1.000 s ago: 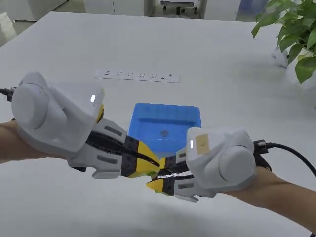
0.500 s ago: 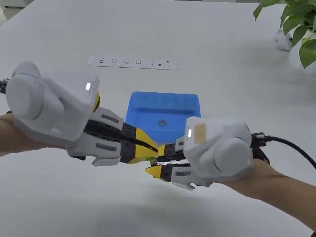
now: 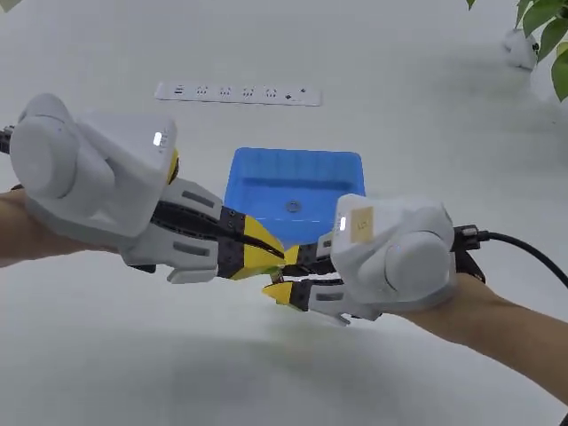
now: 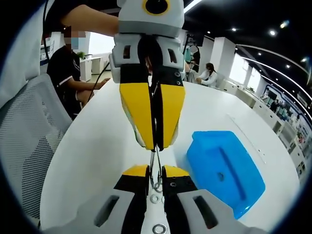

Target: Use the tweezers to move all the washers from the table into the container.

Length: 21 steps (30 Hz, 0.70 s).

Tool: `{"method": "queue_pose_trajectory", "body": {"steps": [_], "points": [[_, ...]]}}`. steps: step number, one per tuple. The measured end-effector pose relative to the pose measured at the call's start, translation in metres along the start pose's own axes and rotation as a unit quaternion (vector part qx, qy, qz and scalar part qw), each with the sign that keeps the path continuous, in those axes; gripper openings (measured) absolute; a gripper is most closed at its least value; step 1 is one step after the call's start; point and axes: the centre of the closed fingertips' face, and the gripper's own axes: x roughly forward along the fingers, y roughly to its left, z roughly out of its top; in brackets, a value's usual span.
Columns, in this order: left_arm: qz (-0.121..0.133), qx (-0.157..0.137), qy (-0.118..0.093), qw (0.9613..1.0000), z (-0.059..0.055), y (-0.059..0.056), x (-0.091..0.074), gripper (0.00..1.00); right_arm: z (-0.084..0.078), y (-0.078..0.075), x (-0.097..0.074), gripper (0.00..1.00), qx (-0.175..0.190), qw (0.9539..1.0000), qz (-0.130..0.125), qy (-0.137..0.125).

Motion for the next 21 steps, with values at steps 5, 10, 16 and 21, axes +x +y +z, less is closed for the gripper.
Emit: {"method": "queue_pose_trajectory", "body": {"steps": [5, 10, 16, 21], "points": [[0.000, -0.005, -0.004, 1.0000, 0.0010, 0.0031, 0.0000, 0.05, 0.0002, -0.0015, 0.0001, 0.11, 0.009, 1.0000, 0.000, -0.004], [-0.008, -0.006, 0.001, 0.9999, 0.0029, 0.0019, 0.0009, 0.05, 0.0012, 0.0007, -0.0014, 0.11, 0.011, 0.9999, 0.002, -0.004], [-0.004, -0.005, 0.002, 1.0000, 0.0029, 0.0045, 0.0025, 0.05, -0.0005, -0.0005, -0.0020, 0.11, 0.013, 0.9999, -0.002, -0.003], [-0.009, -0.007, 0.003, 0.9999, 0.0039, 0.0018, 0.0039, 0.05, -0.0020, 0.0011, -0.0025, 0.11, 0.004, 1.0000, 0.000, 0.001]]}}
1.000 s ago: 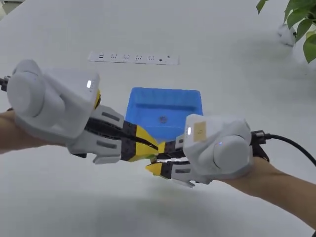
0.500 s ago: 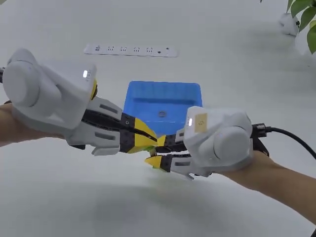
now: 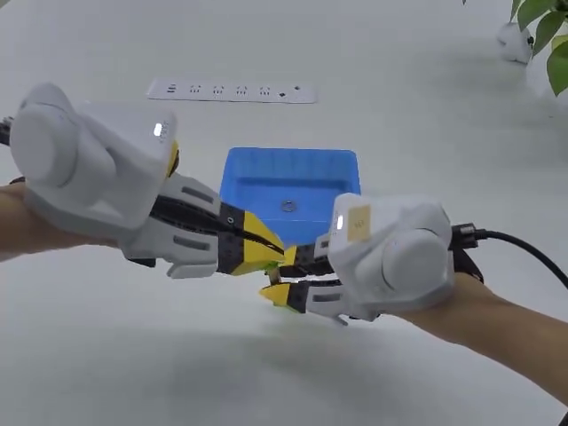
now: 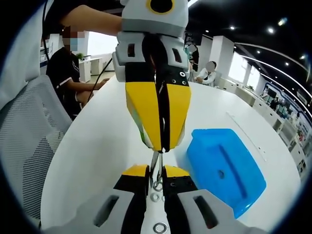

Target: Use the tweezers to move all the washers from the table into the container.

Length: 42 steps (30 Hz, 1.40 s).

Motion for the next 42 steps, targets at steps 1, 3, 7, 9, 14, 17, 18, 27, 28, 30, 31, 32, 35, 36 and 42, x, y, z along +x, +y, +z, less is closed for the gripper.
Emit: {"method": "queue_pose_trajectory", "body": {"steps": [1, 3, 7, 9, 14, 17, 18, 27, 28, 30, 31, 32, 35, 36, 42], "points": [[0.000, 0.001, 0.001, 1.0000, 0.000, 0.000, 0.000, 0.05, -0.001, 0.000, 0.000, 0.12, -0.001, 1.0000, -0.001, 0.002], [-0.001, 0.003, 0.003, 1.0000, 0.000, 0.000, 0.000, 0.05, 0.002, 0.003, -0.003, 0.14, 0.018, 0.9997, 0.012, -0.013], [0.002, -0.001, 0.004, 1.0000, -0.001, 0.002, -0.001, 0.05, -0.002, 0.000, -0.006, 0.16, 0.018, 0.9998, 0.008, -0.007], [0.001, -0.005, 0.004, 1.0000, -0.001, 0.002, -0.001, 0.05, -0.008, 0.003, -0.005, 0.16, 0.008, 0.9999, 0.014, 0.005], [0.001, -0.007, 0.000, 1.0000, 0.000, 0.003, 0.002, 0.05, -0.003, -0.002, -0.007, 0.12, 0.024, 0.9997, 0.004, -0.010], [0.001, -0.013, -0.002, 0.9999, 0.000, 0.004, 0.003, 0.05, -0.003, -0.002, -0.007, 0.11, 0.021, 0.9997, 0.004, -0.010], [0.001, -0.015, -0.003, 0.9999, 0.000, 0.004, 0.003, 0.05, -0.003, -0.002, -0.007, 0.11, 0.020, 0.9997, 0.004, -0.009], [-0.001, -0.015, 0.001, 0.9999, -0.001, 0.004, 0.003, 0.05, -0.003, -0.002, -0.006, 0.10, 0.027, 0.9996, -0.002, -0.003], [-0.001, -0.016, 0.002, 0.9999, -0.001, 0.003, 0.002, 0.05, -0.003, -0.001, -0.006, 0.10, 0.024, 0.9997, -0.002, -0.002], [-0.003, -0.025, 0.000, 0.9997, -0.001, 0.001, 0.001, 0.05, -0.002, 0.002, -0.006, 0.10, 0.021, 0.9998, 0.001, -0.003], [-0.004, -0.027, 0.000, 0.9996, -0.001, 0.001, 0.001, 0.05, -0.001, 0.003, -0.006, 0.10, 0.019, 0.9998, 0.002, -0.004], [-0.004, -0.025, 0.001, 0.9997, 0.000, 0.000, 0.000, 0.05, 0.000, 0.004, -0.007, 0.10, 0.017, 0.9998, 0.001, -0.004], [-0.003, -0.021, -0.001, 0.9998, 0.003, -0.001, -0.003, 0.05, 0.003, 0.003, -0.009, 0.10, 0.018, 0.9998, -0.003, -0.007], [-0.003, -0.021, -0.001, 0.9998, 0.004, -0.001, -0.004, 0.05, 0.005, 0.003, -0.010, 0.10, 0.020, 0.9998, -0.003, -0.009], [0.001, -0.012, -0.005, 0.9999, 0.016, -0.002, -0.012, 0.05, 0.017, 0.001, -0.018, 0.10, 0.009, 0.9998, -0.008, -0.013]]}}
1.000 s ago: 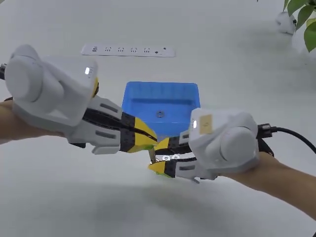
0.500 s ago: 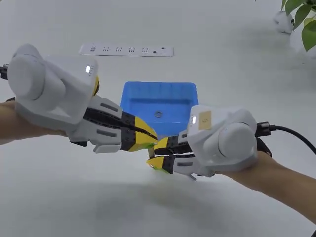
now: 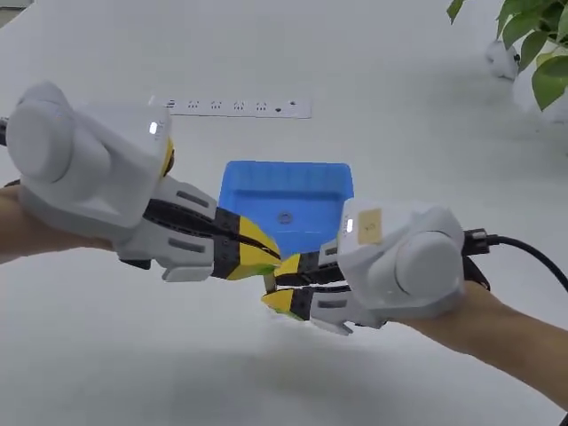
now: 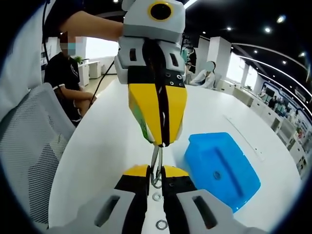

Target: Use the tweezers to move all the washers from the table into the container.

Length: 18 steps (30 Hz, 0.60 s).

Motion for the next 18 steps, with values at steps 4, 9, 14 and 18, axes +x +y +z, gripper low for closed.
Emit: {"method": "queue_pose_trajectory", "body": {"steps": [4, 9, 14, 18], "points": [[0.002, 0.008, -0.003, 1.0000, 0.008, -0.001, -0.007, 0.05, 0.009, -0.001, -0.005, 0.10, -0.008, 0.9999, -0.005, -0.006], [0.007, 0.023, -0.005, 0.9997, 0.022, 0.001, -0.019, 0.05, 0.027, -0.007, -0.012, 0.10, -0.025, 0.9994, -0.019, -0.016], [0.011, 0.045, -0.008, 0.9989, 0.037, 0.005, -0.024, 0.05, 0.037, -0.018, -0.021, 0.10, -0.036, 0.9984, -0.038, -0.022], [0.013, 0.057, -0.011, 0.9982, 0.049, 0.012, -0.026, 0.05, 0.044, -0.029, -0.028, 0.10, -0.045, 0.9973, -0.051, -0.028]]}}
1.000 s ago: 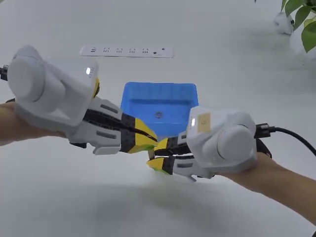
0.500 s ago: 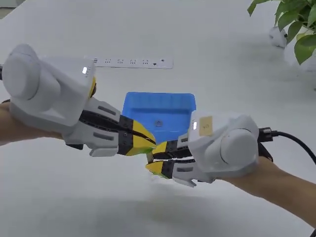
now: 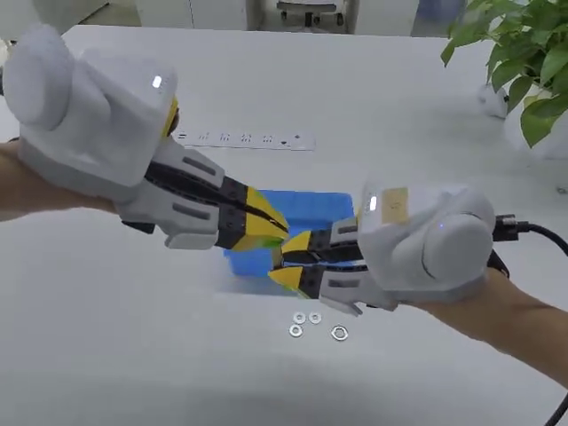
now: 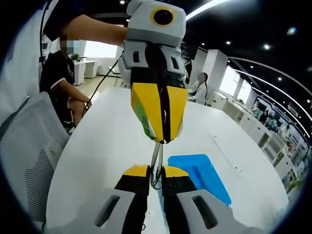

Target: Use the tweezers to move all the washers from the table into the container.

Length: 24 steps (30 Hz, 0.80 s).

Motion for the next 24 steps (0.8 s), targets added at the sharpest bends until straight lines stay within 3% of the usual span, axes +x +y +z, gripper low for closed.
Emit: {"method": "queue_pose_trajectory", "body": {"steps": [6, 12, 13, 18, 24], "points": [[0.001, 0.022, 0.001, 0.9998, 0.012, 0.016, -0.002, 0.05, 0.008, -0.024, -0.003, 0.10, -0.007, 0.9998, -0.019, -0.007], [0.010, 0.036, 0.003, 0.9993, 0.013, 0.037, 0.000, 0.05, 0.007, -0.053, 0.004, 0.10, -0.013, 0.9994, -0.031, -0.008], [0.013, 0.037, 0.004, 0.9992, 0.006, 0.054, 0.001, 0.05, 0.005, -0.058, 0.007, 0.10, -0.013, 0.9994, -0.032, -0.008], [0.022, 0.038, 0.008, 0.9990, -0.009, 0.070, 0.007, 0.05, -0.009, -0.074, 0.025, 0.10, -0.009, 0.9996, -0.027, -0.001], [0.018, 0.017, 0.024, 0.9994, -0.038, 0.087, 0.014, 0.05, -0.028, -0.081, 0.051, 0.10, 0.003, 0.9999, -0.010, 0.006]]}}
